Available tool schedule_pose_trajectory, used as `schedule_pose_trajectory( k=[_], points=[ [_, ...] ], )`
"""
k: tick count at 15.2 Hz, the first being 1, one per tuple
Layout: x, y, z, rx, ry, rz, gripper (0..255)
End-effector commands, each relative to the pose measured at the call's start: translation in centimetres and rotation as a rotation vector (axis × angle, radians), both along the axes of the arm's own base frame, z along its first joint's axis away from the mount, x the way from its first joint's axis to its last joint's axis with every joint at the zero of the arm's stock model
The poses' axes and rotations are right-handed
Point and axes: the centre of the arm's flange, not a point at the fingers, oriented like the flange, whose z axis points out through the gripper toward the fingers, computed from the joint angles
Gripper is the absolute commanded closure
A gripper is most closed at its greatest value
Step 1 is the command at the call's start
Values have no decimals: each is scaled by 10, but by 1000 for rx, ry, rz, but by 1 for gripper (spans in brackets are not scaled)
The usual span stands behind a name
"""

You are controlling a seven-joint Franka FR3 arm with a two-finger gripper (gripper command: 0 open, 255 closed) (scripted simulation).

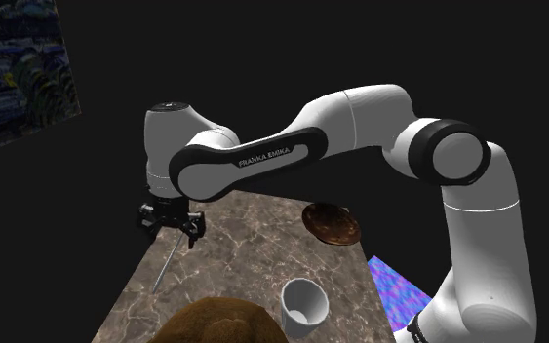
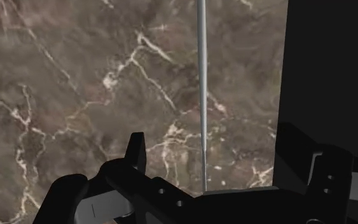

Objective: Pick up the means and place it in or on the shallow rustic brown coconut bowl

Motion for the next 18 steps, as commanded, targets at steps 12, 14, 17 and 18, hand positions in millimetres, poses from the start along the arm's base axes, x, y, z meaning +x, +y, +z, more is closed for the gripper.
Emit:
schedule_pose_trajectory(
  k=[12, 14, 17, 18],
  points=[
    [0, 1, -19, 0, 0, 0, 255],
    [0, 1, -19, 0, 0, 0, 255],
    [0, 1, -19, 0, 0, 0, 255],
    [0, 1, -19, 0, 0, 0, 255]
  ],
)
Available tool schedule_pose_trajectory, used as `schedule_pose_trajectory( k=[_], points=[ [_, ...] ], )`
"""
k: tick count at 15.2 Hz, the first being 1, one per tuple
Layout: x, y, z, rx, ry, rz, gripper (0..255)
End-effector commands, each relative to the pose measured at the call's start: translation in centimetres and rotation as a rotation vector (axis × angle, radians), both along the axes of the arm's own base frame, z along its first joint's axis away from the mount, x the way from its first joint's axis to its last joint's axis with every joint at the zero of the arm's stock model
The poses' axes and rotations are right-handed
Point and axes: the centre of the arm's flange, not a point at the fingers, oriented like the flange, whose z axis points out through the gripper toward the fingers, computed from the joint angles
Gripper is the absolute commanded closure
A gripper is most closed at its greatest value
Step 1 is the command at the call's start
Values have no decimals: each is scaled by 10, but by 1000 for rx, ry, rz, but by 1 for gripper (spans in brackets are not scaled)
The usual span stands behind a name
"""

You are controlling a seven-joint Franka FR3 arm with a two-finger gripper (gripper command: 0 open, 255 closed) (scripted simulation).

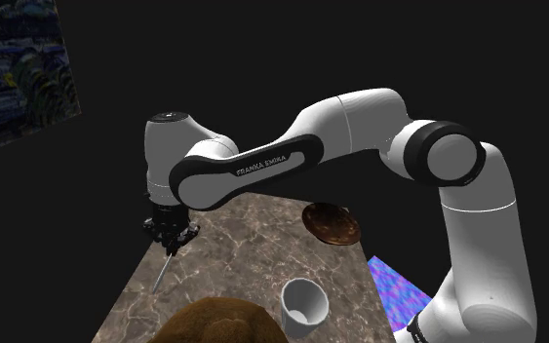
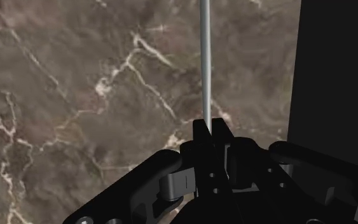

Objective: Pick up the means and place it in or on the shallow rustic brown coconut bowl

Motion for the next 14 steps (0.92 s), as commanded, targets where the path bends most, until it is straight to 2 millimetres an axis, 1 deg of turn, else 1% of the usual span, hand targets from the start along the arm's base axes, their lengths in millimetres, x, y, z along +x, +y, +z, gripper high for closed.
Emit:
schedule_pose_trajectory(
  k=[1, 2, 14],
  points=[
    [0, 0, 0, 0, 0, 0, 255],
    [0, 0, 0, 0, 0, 0, 255],
    [0, 0, 63, 0, 0, 0, 255]
  ],
)
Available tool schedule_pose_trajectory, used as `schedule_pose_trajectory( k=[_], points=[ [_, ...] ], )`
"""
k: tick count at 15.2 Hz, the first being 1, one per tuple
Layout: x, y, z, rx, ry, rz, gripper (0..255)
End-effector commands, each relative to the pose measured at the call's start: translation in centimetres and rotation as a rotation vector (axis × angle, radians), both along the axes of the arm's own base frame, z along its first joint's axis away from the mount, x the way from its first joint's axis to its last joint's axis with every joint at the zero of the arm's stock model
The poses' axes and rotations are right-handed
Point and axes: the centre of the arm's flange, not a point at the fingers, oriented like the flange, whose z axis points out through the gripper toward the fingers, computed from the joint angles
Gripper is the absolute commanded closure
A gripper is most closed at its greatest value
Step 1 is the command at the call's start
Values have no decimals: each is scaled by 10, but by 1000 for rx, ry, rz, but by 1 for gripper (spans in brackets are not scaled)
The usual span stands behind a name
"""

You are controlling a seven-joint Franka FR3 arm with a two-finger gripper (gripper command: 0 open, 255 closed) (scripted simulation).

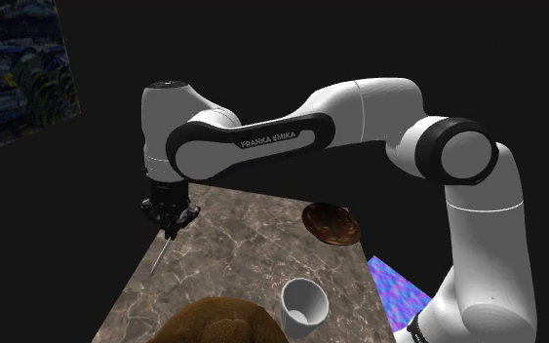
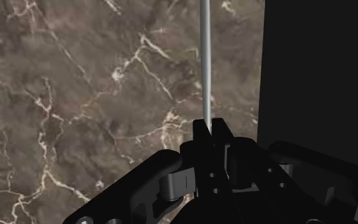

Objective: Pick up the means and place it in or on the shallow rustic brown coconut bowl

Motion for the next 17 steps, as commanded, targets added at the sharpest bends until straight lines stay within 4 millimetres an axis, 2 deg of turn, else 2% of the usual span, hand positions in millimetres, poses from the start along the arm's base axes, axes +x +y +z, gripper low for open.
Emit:
schedule_pose_trajectory(
  k=[1, 13, 17],
  points=[
    [-1, 0, 11, 0, 0, 0, 255],
    [-1, 0, 73, 0, 0, 0, 255],
    [-23, -48, 76, 0, 0, 0, 255]
  ],
)
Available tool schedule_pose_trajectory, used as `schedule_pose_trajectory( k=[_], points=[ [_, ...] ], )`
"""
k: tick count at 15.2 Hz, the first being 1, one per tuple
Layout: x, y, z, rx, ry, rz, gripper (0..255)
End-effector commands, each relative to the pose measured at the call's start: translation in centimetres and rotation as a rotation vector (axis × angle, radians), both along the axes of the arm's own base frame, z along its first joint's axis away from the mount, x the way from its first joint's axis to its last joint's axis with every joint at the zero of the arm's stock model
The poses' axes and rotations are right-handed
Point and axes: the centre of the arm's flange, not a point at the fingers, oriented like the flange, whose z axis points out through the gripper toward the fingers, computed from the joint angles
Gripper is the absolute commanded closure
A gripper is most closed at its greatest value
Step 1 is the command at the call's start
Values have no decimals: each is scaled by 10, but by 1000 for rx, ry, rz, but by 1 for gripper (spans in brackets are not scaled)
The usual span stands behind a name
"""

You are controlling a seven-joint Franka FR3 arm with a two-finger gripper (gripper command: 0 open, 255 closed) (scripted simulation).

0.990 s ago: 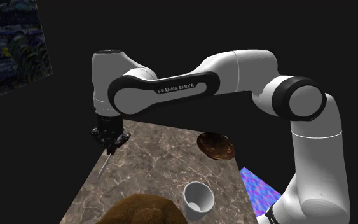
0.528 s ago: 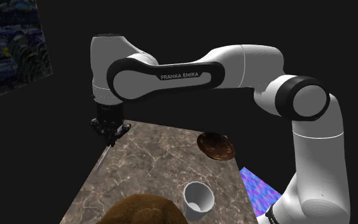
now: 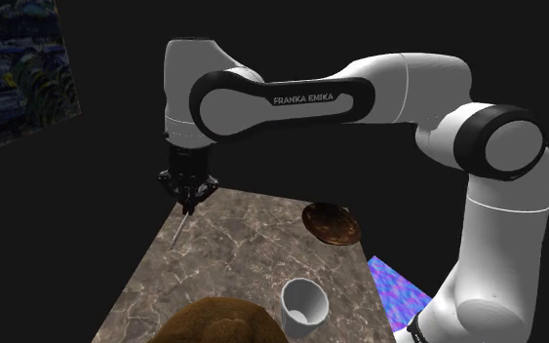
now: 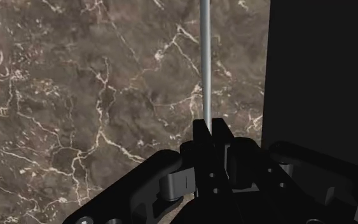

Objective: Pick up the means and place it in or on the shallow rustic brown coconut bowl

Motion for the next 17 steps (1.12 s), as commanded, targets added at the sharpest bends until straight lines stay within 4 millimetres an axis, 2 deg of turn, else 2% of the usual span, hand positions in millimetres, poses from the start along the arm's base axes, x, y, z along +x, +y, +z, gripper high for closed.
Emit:
schedule_pose_trajectory(
  k=[1, 17],
  points=[
    [-10, -24, 1, -1, 0, 0, 255],
    [-99, -215, 12, -1, 0, 0, 255]
  ],
)
